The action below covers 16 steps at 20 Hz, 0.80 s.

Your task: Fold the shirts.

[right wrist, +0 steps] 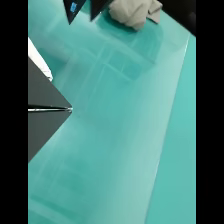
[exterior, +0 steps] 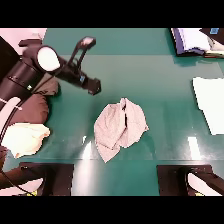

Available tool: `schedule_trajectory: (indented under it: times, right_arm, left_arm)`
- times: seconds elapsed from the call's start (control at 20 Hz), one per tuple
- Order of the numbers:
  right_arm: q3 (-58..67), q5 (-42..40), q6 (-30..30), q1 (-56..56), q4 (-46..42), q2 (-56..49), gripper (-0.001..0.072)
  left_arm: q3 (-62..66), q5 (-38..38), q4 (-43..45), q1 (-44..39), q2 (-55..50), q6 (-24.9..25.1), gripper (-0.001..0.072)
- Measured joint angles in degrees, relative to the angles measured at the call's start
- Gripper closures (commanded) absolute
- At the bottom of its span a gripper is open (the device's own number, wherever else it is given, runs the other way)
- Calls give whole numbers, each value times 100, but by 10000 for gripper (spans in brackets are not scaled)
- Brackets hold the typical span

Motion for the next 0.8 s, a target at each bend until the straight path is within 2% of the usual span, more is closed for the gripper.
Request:
schedule_trajectory:
  times: [0.15, 0.35, 0.65, 0.7, 0.75, 0.8]
  right_arm:
    - [-308, -103, 0, -57, 9, 142, 699]
    - [-494, -142, 0, -81, 22, 170, 699]
    - [-555, -168, 0, -87, 48, 157, 699]
    - [-560, -170, 0, -87, 48, 157, 699]
    - [-560, -170, 0, -87, 48, 157, 699]
    - [-560, -166, 0, -87, 48, 157, 699]
  left_arm:
    - [-1172, 127, -330, 282, -7, -57, 82]
    - [-2437, 542, -992, 407, -7, 175, 83]
    - [-3126, 1169, -1836, 208, -13, 573, 85]
    - [-3161, 1266, -1884, 107, -17, 595, 218]
    - [-3182, 1353, -1919, 20, -28, 610, 403]
    - [-3200, 1425, -1945, -52, -31, 619, 513]
